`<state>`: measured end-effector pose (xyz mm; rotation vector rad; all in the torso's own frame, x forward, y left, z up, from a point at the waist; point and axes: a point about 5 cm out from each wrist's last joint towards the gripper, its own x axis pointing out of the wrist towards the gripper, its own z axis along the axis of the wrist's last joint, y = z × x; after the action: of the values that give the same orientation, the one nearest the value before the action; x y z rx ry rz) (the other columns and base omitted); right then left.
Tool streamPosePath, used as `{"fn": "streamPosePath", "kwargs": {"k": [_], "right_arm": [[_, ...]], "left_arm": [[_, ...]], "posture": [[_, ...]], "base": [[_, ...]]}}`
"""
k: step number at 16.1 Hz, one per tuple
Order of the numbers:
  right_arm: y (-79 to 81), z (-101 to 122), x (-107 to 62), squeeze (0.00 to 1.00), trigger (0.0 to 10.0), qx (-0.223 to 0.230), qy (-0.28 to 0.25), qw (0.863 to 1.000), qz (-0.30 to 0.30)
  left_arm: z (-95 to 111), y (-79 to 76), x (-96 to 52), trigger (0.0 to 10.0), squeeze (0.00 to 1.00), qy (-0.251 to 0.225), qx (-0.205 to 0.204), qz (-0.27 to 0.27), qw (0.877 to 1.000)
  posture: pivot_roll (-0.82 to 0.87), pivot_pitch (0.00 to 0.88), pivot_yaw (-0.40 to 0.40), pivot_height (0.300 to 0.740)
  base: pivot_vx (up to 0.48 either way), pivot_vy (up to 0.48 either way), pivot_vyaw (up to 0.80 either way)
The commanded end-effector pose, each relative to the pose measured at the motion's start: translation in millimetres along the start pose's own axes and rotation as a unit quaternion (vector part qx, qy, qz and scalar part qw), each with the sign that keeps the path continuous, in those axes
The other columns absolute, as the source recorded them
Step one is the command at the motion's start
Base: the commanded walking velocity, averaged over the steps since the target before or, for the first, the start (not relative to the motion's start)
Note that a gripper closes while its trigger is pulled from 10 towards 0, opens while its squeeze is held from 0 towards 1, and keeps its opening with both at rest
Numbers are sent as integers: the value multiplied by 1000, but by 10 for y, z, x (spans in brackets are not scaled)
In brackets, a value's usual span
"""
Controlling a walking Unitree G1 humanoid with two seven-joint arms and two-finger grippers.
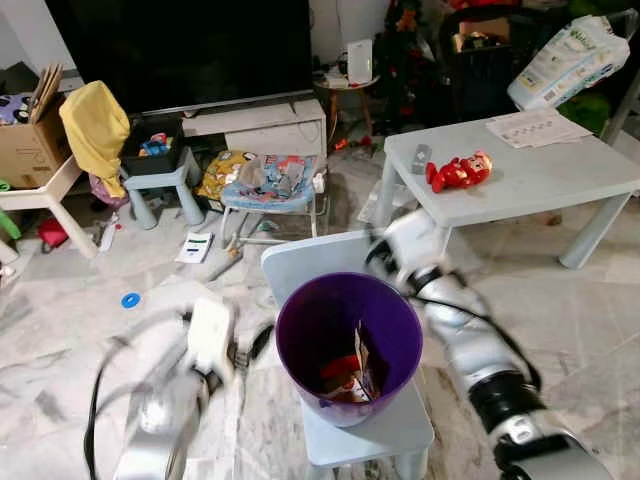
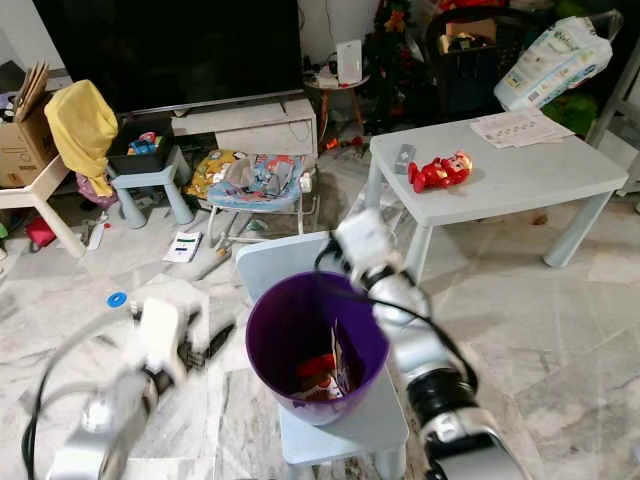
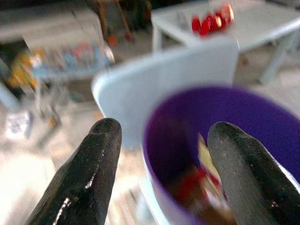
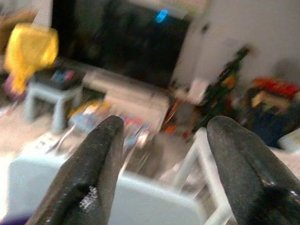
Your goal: Picking trash to rubbish bin
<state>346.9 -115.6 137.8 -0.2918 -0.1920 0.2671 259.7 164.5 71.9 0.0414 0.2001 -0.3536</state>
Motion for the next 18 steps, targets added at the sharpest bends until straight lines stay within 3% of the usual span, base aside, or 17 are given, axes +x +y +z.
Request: {"fn": "streamPosePath", "kwargs": {"k": [1,4,5,8,10,14,18], "right_arm": [[-107,62,-66,1000,10000,4,-17,1000,-23],[-262,169,-200,1000,10000,-3,-38,998,-56],[-352,226,-316,1000,10000,-6,-42,997,-72],[-414,345,-482,1000,10000,-3,-50,997,-62],[-402,435,-456,0,10000,-5,-63,996,-58],[-300,479,-421,0,10000,12,-51,998,-44],[-325,495,-419,0,10000,16,-47,998,-46]], "left_arm": [[209,49,27,10000,0,-36,18,25,999],[494,107,94,10000,0,-84,47,70,993],[638,111,143,10000,0,-113,46,88,989],[774,89,210,10000,0,-130,57,118,983],[757,35,248,10000,0,-127,48,111,984],[759,-25,276,10000,0,-128,41,115,984],[760,-28,254,10000,0,-131,39,119,983]], "posture": [[66,0,63,740],[44,2,67,740],[30,2,70,740],[3,3,82,740],[-6,1,84,740],[9,0,72,740],[10,0,71,740]], "base": [[0,0,0],[0,0,0],[0,0,0],[0,0,0],[0,0,0],[0,0,0],[0,0,0]]}}
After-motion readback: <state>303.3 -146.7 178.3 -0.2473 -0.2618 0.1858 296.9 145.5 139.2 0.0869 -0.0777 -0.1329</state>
